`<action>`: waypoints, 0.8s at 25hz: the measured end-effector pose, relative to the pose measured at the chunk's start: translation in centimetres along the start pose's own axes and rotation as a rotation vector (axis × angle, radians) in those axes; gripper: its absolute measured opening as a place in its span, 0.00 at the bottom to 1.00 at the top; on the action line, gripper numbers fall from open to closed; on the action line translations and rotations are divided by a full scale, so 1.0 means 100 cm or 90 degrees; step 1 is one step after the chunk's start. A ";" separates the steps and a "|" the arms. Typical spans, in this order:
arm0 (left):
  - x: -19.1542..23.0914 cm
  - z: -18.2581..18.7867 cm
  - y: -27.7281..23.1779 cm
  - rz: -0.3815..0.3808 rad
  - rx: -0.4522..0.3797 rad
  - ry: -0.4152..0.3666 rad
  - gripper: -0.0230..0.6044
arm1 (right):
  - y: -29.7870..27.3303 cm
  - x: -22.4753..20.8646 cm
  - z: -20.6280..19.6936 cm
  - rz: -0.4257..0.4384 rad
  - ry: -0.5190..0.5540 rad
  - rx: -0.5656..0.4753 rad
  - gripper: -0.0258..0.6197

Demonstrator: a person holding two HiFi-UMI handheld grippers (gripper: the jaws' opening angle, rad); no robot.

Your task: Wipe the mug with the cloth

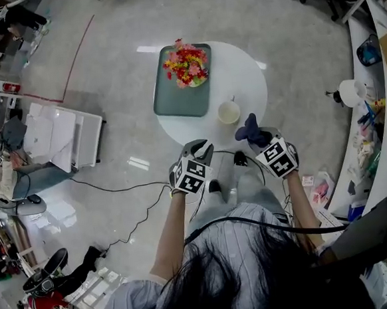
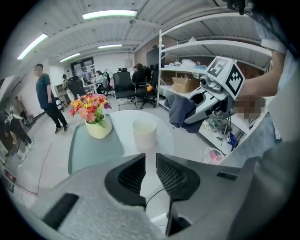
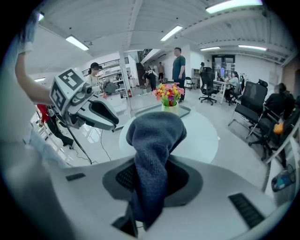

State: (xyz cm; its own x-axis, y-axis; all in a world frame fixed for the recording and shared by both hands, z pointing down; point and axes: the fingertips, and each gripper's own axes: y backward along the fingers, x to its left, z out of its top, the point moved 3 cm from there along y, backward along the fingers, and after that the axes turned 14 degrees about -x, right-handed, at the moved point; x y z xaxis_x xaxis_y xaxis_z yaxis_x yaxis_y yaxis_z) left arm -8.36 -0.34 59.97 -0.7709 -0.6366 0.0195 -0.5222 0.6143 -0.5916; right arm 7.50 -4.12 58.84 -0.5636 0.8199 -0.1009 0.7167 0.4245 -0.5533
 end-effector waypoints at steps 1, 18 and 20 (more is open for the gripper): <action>0.000 0.001 0.005 0.000 -0.005 -0.005 0.17 | 0.001 0.005 0.001 -0.006 -0.002 -0.004 0.20; -0.028 -0.013 0.105 -0.030 -0.126 0.018 0.16 | 0.035 0.116 -0.006 -0.126 -0.060 -0.066 0.20; -0.035 -0.020 0.117 -0.032 -0.120 0.016 0.16 | 0.041 0.132 -0.007 -0.131 -0.057 -0.073 0.20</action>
State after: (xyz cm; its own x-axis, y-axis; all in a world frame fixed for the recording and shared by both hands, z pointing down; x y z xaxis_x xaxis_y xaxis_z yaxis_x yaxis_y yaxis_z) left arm -12.47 9.98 54.58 -0.7496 -0.6586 0.0661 -0.6176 0.6600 -0.4278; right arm 3.32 8.75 55.83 -0.7329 0.6766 -0.0708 0.6221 0.6244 -0.4723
